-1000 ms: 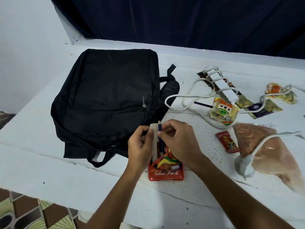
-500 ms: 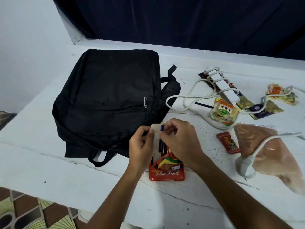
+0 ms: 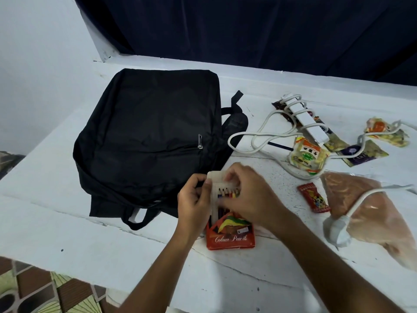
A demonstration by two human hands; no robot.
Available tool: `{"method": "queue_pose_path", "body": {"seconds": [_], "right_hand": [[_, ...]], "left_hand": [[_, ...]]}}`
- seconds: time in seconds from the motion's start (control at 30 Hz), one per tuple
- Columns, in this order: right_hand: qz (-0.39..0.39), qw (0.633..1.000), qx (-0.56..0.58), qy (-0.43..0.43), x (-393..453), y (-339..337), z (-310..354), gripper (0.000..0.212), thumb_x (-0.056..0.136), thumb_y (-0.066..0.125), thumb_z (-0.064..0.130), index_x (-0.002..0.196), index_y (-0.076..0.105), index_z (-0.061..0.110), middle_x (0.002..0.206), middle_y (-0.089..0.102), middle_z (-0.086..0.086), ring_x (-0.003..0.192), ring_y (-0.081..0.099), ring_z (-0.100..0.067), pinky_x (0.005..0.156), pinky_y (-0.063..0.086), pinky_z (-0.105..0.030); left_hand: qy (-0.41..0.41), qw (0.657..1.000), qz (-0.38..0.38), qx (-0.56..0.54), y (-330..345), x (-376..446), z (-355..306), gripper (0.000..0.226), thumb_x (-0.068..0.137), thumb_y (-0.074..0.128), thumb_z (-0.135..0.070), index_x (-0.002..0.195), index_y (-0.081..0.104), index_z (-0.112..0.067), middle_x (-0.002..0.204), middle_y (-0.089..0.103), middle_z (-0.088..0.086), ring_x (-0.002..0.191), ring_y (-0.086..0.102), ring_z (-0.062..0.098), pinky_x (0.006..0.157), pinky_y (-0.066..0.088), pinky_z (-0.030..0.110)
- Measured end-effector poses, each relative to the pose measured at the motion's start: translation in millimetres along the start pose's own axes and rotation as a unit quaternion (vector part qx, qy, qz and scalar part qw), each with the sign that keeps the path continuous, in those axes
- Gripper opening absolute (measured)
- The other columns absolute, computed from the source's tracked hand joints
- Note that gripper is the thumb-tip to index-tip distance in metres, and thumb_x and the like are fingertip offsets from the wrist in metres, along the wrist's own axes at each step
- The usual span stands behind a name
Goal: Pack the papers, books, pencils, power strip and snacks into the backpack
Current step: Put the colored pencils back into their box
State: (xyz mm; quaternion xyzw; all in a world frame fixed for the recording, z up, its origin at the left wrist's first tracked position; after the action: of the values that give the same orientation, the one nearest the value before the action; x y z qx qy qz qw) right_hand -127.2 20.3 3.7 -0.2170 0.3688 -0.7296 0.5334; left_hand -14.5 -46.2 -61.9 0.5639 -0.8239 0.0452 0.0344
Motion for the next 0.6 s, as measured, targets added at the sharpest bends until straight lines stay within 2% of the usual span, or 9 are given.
{"method": "queue_pose_path", "body": {"seconds": [0.03, 0.1, 0.13, 0.2, 0.3, 0.4, 0.47, 0.6], "right_hand": [[-0.036, 0.998, 0.048, -0.003, 7, -12, -6, 0.028, 0.079, 0.072, 0.024, 0.097, 0.050, 0.024, 0.096, 0.053, 0.003, 0.082, 0.052, -0.012, 0.069, 0.046, -0.027], [-0.141, 0.989, 0.039, 0.002, 31, -43, -33, 0.013, 0.087, 0.064, 0.016, 0.097, 0.058, 0.021, 0.096, 0.059, -0.002, 0.077, 0.053, -0.013, 0.067, 0.044, -0.027], [-0.187, 0.982, -0.005, 0.015, 44, -57, -50, 0.013, 0.089, 0.062, 0.014, 0.101, 0.063, 0.017, 0.101, 0.061, -0.006, 0.081, 0.055, -0.016, 0.070, 0.044, -0.029], [-0.240, 0.961, -0.119, 0.071, 65, -77, -86, 0.023, 0.090, 0.057, 0.014, 0.110, 0.067, 0.009, 0.114, 0.060, -0.017, 0.102, 0.054, -0.031, 0.082, 0.046, -0.037], [-0.200, 0.933, -0.262, 0.148, 84, -81, -128, 0.031, 0.090, 0.051, 0.018, 0.116, 0.067, 0.011, 0.126, 0.052, -0.024, 0.120, 0.039, -0.043, 0.096, 0.038, -0.047], [-0.173, 0.914, -0.343, 0.131, 88, -71, -144, 0.029, 0.089, 0.054, 0.017, 0.112, 0.070, 0.010, 0.124, 0.056, -0.022, 0.126, 0.034, -0.045, 0.100, 0.033, -0.050], [-0.205, 0.908, -0.350, 0.102, 87, -69, -147, 0.026, 0.084, 0.059, 0.012, 0.106, 0.072, 0.006, 0.114, 0.062, -0.022, 0.121, 0.039, -0.046, 0.097, 0.034, -0.051], [-0.251, 0.918, -0.296, 0.079, 87, -73, -147, 0.020, 0.085, 0.058, 0.015, 0.096, 0.067, 0.002, 0.099, 0.067, -0.021, 0.112, 0.048, -0.042, 0.090, 0.034, -0.049]], "left_hand": [[0.000, 1.000, -0.001, 0.009, 0, 0, 1, 0.016, 0.099, 0.051, -0.020, 0.088, 0.061, -0.012, 0.056, 0.052, 0.017, 0.046, 0.040, 0.036, 0.042, 0.036, 0.047], [-0.002, 1.000, 0.003, 0.015, 1, 1, 1, 0.016, 0.099, 0.050, -0.020, 0.088, 0.060, -0.015, 0.057, 0.055, 0.010, 0.047, 0.046, 0.025, 0.043, 0.038, 0.041], [-0.006, 1.000, 0.008, 0.009, 1, 0, 1, 0.016, 0.099, 0.049, -0.022, 0.088, 0.060, -0.016, 0.062, 0.061, 0.009, 0.051, 0.054, 0.028, 0.046, 0.044, 0.042], [-0.014, 1.000, 0.020, -0.005, 2, -1, 0, 0.017, 0.097, 0.049, -0.026, 0.090, 0.060, -0.016, 0.072, 0.069, 0.010, 0.066, 0.066, 0.035, 0.055, 0.053, 0.051], [-0.012, 1.000, 0.027, -0.002, 3, -2, -1, 0.022, 0.093, 0.049, -0.034, 0.092, 0.060, -0.015, 0.077, 0.071, 0.008, 0.072, 0.070, 0.029, 0.060, 0.056, 0.056], [-0.012, 1.000, 0.022, 0.002, 3, -1, -2, 0.016, 0.097, 0.050, -0.026, 0.091, 0.060, -0.015, 0.076, 0.072, 0.009, 0.070, 0.071, 0.026, 0.059, 0.057, 0.051], [-0.010, 1.000, 0.019, 0.002, 2, -1, -2, 0.015, 0.098, 0.049, -0.022, 0.091, 0.060, -0.016, 0.075, 0.072, 0.009, 0.068, 0.070, 0.026, 0.058, 0.057, 0.049], [-0.006, 1.000, 0.021, 0.003, 1, -2, -3, 0.014, 0.098, 0.049, -0.024, 0.092, 0.061, -0.018, 0.077, 0.072, 0.010, 0.072, 0.070, 0.032, 0.059, 0.055, 0.059]]}}
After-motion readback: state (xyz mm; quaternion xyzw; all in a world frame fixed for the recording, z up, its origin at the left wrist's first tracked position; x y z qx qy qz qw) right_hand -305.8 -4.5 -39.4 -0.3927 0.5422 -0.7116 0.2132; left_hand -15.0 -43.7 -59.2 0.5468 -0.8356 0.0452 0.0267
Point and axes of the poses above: each hand's wrist, its own x-axis towards the middle knuckle, its own y-axis out of the palm, z = x × y, the point moved 6 cm from there along x, towards the middle knuckle
